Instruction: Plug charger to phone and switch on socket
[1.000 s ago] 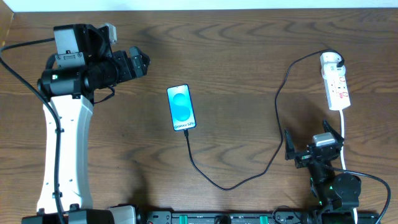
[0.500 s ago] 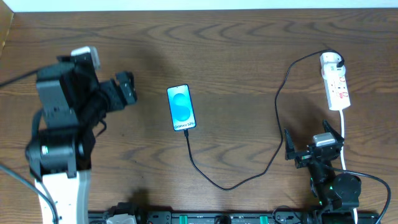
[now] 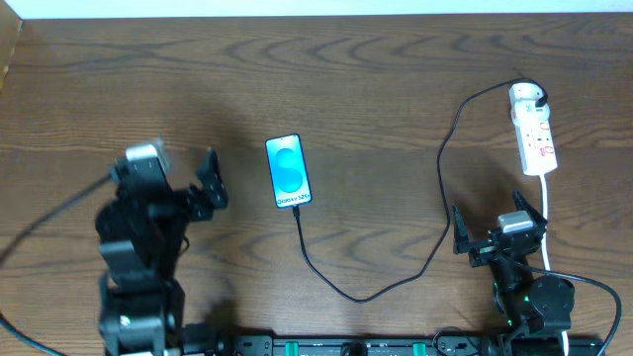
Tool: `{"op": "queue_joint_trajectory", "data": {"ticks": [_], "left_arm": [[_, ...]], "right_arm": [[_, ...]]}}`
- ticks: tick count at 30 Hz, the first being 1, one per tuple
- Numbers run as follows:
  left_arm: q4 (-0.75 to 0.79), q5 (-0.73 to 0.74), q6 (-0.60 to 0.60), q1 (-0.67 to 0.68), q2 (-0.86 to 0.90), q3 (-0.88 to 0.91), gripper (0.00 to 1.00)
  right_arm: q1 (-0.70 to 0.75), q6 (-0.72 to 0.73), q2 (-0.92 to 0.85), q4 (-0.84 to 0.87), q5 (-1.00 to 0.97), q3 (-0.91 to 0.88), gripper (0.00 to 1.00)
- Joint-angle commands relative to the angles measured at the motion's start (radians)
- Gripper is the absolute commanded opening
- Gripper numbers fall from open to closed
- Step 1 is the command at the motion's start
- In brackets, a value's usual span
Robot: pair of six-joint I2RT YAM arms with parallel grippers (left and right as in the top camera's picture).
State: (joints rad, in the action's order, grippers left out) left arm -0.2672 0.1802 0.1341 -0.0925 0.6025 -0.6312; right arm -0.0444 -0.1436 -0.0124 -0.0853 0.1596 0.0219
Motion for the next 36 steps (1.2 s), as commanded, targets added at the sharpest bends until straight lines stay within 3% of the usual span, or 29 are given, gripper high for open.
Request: {"op": "queue_joint_trajectory", "data": {"ticks": [1, 11, 17, 26, 36], "left_arm": [[0.095, -0.010, -0.006, 0.002, -0.117, 0.138, 0.98], [0.315, -0.037, -0.010, 0.005, -0.384, 0.456, 0.98], [0.357, -0.109, -0.010, 0.037, -0.482, 0.555, 0.98], [0.360, -0.148, -0.108, 0.063, -0.572, 0.625, 0.98], [0.196, -0.148, -0.134, 0.066, -0.601, 0.627, 0.98]], "right_arm": [[-0.015, -0.011, 0.007, 0.000, -0.004, -0.005, 0.99], [-0.015, -0.011, 0.007, 0.000, -0.004, -0.005, 0.99], [-0.015, -0.011, 0.007, 0.000, -0.004, -0.005, 0.99], [-0.015, -0.011, 0.007, 0.000, -0.004, -0.005, 0.99], [-0.015, -0.011, 0.007, 0.000, -0.004, -0.005, 0.99]]}}
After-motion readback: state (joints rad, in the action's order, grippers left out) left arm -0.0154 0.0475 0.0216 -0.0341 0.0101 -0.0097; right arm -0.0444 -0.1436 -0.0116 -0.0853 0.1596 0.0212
